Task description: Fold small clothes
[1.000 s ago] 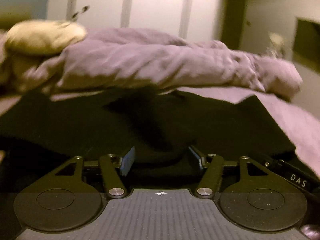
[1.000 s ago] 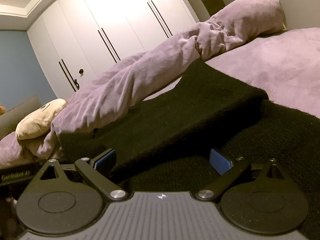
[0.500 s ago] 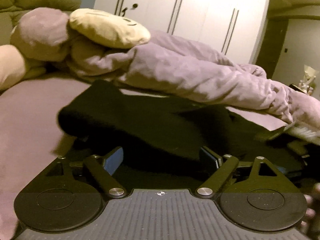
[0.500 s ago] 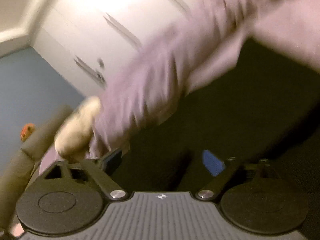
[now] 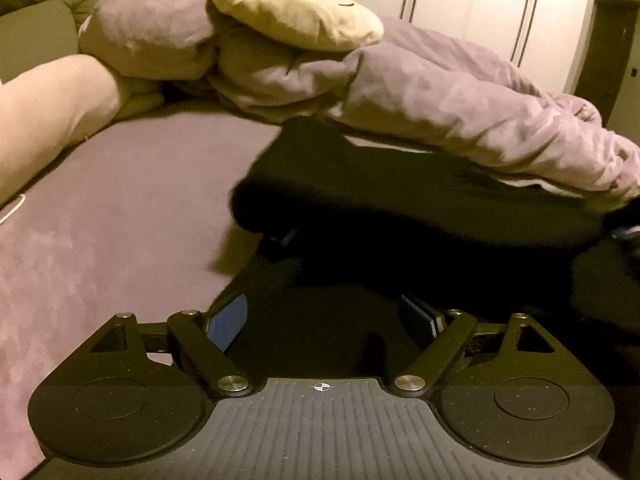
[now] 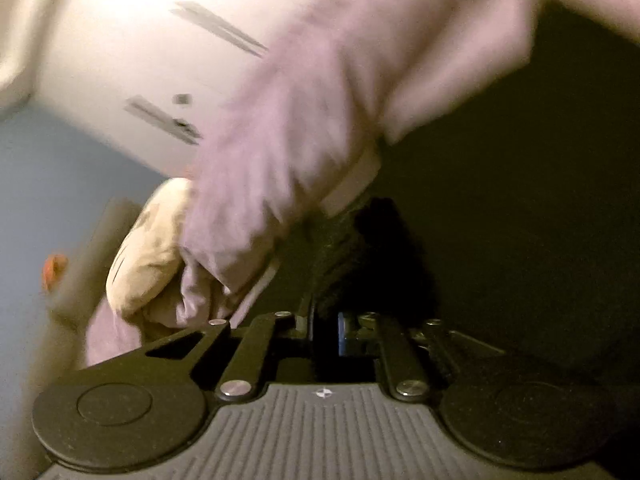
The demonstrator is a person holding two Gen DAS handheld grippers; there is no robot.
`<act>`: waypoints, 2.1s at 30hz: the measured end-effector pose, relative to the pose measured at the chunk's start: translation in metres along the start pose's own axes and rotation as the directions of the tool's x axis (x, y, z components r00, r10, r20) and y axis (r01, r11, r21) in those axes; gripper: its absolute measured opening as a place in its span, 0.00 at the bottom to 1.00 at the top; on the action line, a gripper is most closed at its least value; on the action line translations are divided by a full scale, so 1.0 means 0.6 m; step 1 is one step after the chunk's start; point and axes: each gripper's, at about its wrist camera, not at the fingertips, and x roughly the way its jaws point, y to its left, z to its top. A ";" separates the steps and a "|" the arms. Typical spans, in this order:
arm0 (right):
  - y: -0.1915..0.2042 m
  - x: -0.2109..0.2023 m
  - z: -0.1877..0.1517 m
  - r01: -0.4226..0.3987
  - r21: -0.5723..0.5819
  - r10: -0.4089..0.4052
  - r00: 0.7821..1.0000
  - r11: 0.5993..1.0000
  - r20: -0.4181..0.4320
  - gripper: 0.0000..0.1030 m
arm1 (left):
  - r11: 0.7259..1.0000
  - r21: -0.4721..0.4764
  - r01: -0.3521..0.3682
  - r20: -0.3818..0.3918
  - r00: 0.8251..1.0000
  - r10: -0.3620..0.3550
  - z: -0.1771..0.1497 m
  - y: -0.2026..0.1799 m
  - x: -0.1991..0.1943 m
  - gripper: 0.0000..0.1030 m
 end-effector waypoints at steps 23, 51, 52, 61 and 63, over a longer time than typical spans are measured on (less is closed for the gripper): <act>-0.193 -0.057 0.062 0.133 0.146 -0.133 0.991 0.980 -0.014 0.21 | 0.995 -0.079 -0.065 -0.043 0.997 0.062 0.019 -0.013 0.048 0.77; -0.250 -0.095 0.094 0.137 0.125 -0.128 0.989 0.983 -0.074 0.42 | 1.000 -0.030 0.004 -0.107 0.994 -0.008 -0.020 -0.029 -0.014 0.86; -0.245 -0.084 0.089 0.141 0.112 -0.131 0.987 0.984 -0.094 0.42 | 0.999 -0.034 0.010 -0.115 0.993 -0.013 -0.025 -0.029 -0.018 0.86; -0.172 -0.037 0.088 0.194 -0.075 -0.203 0.968 0.978 -0.146 0.11 | 1.000 -0.012 0.017 -0.135 0.991 -0.018 -0.052 -0.026 -0.028 0.86; -0.130 -0.042 0.092 0.221 -0.232 -0.244 0.967 0.947 -0.075 0.10 | 1.000 -0.011 0.013 -0.135 0.991 -0.014 -0.052 -0.023 -0.029 0.87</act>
